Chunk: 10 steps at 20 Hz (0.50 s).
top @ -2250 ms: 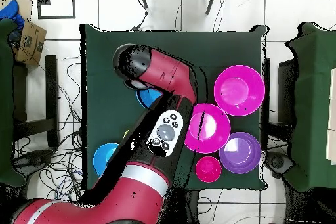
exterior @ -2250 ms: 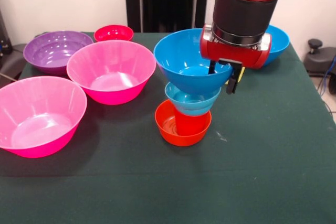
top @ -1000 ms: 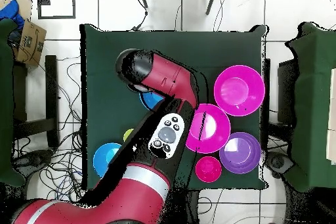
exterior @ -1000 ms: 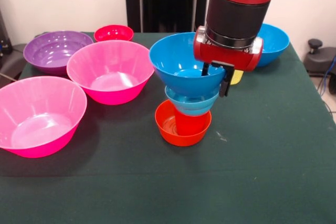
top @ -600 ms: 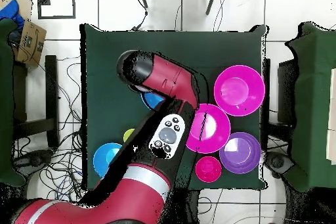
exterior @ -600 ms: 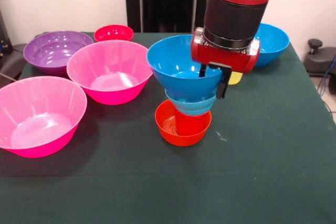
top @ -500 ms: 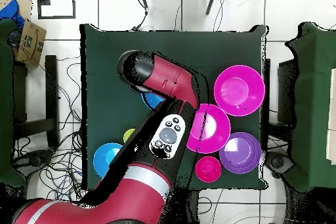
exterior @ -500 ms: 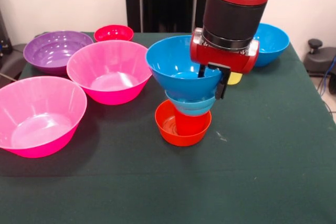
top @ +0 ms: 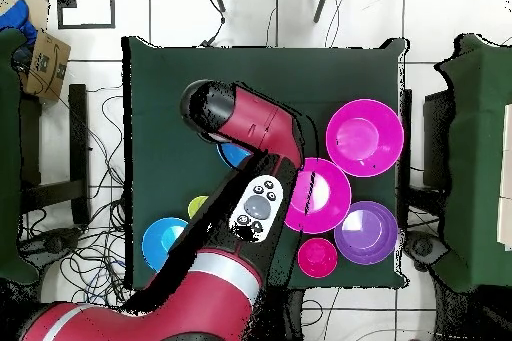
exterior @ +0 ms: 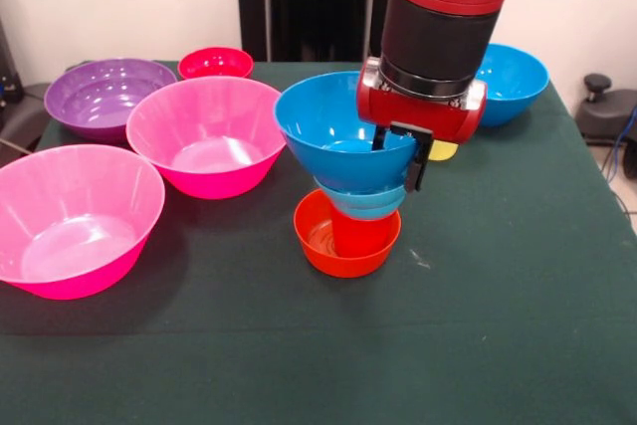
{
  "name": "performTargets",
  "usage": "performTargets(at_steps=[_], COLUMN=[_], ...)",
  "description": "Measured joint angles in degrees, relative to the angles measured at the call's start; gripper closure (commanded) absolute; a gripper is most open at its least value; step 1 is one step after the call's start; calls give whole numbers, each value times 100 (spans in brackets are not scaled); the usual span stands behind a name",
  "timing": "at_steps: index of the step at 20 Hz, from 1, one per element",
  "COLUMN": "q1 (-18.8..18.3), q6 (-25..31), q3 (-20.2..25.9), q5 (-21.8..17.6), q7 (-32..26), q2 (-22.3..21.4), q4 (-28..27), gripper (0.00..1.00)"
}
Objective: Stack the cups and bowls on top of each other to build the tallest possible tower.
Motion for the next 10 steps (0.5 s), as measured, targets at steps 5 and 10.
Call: performTargets(at_steps=[5,10], q1=[-11,-14], q6=[0,0], q3=[85,141], q5=[0,0], q7=[0,0], q2=[-35,-92], q4=[117,239], gripper=[100,100])
